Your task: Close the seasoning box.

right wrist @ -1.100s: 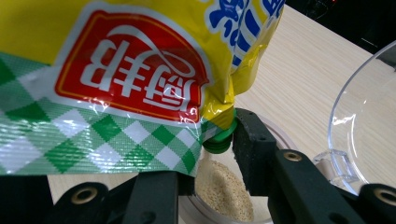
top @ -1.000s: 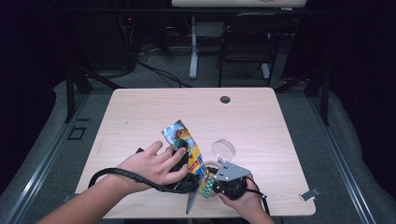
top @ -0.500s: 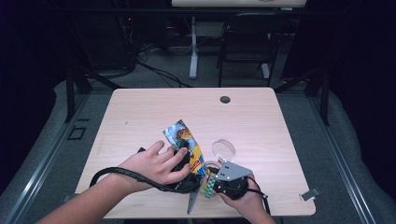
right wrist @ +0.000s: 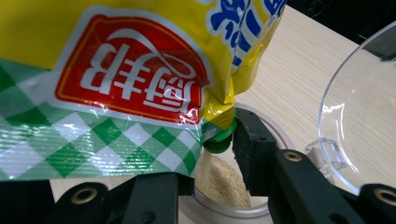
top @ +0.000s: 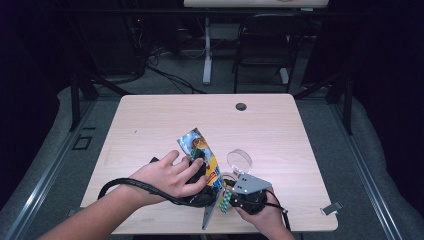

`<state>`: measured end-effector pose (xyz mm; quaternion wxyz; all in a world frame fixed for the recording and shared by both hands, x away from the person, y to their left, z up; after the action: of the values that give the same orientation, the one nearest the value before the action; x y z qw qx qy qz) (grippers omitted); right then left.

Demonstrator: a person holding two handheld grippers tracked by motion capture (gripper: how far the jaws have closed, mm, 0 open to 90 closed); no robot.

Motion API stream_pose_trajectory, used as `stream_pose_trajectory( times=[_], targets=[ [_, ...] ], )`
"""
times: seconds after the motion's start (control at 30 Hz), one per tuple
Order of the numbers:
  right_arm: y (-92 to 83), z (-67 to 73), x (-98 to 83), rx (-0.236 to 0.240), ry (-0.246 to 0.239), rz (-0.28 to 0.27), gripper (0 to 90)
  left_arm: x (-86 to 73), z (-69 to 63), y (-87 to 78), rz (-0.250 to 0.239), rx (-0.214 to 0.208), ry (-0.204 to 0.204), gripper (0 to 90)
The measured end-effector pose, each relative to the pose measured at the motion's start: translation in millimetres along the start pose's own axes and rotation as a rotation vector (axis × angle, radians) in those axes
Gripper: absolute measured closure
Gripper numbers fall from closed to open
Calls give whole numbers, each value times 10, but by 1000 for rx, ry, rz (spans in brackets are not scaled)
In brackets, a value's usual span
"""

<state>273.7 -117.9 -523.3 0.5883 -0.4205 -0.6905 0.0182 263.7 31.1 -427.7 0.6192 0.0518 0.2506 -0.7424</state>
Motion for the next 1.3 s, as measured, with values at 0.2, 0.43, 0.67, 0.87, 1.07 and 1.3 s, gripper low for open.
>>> stream_pose_trajectory(
  times=[0.2,0.43,0.67,0.87,1.07,1.3],
  targets=[
    [2,3,-8,-2,2,3,706,13,-1,1,-1,-4,1,769],
    [9,7,-14,-2,1,8,706,29,-1,-1,-1,-6,5,772],
    [5,-2,-23,-5,2,18,706,54,8,-16,-1,-3,12,783],
    [18,6,-24,-5,2,14,706,68,-4,-23,-8,-5,8,816],
    [33,22,-15,0,-4,9,707,82,-7,-40,-12,-13,12,880],
    [36,19,-17,-2,-5,9,706,94,-2,-55,-13,-14,16,884]
  ],
)
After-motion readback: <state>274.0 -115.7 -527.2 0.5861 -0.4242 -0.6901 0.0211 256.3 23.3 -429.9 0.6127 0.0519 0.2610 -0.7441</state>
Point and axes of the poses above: each handheld gripper's, and its own axes: y roughly forward along the jaws, x roughly out of its top, z roughly to its left, the point moved 3 cm from there along y, roughly forward along the jaws, and after that the axes turned 12 degrees about -y, right-handed, at the moved point
